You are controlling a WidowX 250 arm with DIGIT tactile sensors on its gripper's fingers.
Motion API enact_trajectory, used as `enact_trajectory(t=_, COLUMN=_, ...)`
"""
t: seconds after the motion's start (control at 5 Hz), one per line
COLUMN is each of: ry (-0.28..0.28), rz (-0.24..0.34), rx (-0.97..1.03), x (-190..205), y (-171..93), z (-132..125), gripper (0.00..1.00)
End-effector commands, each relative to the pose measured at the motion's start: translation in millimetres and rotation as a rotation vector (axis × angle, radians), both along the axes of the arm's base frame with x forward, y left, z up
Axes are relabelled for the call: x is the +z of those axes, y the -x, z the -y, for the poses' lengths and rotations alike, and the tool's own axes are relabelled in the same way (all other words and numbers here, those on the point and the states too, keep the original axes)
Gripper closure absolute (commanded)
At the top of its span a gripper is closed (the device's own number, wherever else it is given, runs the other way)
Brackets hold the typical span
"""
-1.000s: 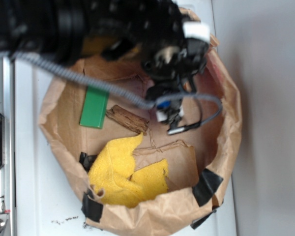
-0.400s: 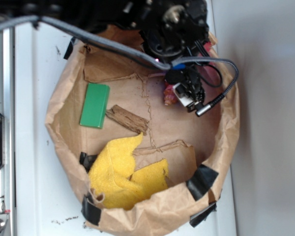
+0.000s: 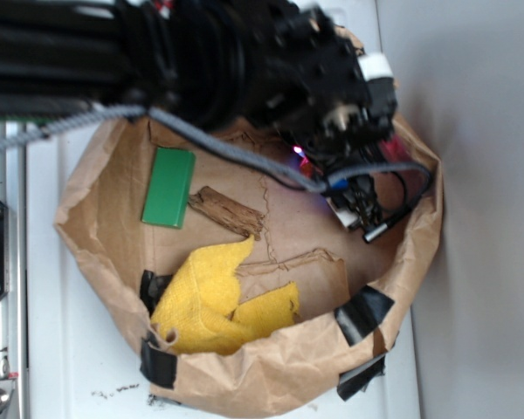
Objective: Grab the shell.
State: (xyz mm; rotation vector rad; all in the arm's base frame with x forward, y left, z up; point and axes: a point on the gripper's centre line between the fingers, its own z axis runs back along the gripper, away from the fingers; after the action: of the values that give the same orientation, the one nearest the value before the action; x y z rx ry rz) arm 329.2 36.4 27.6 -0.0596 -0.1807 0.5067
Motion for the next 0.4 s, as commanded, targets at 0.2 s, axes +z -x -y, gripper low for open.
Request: enact_trajectory(t=0.2, ry=-0.081, rz=0.052, rx=-0.108, x=0.8, y=-13.3, z=14.6, gripper=1.0)
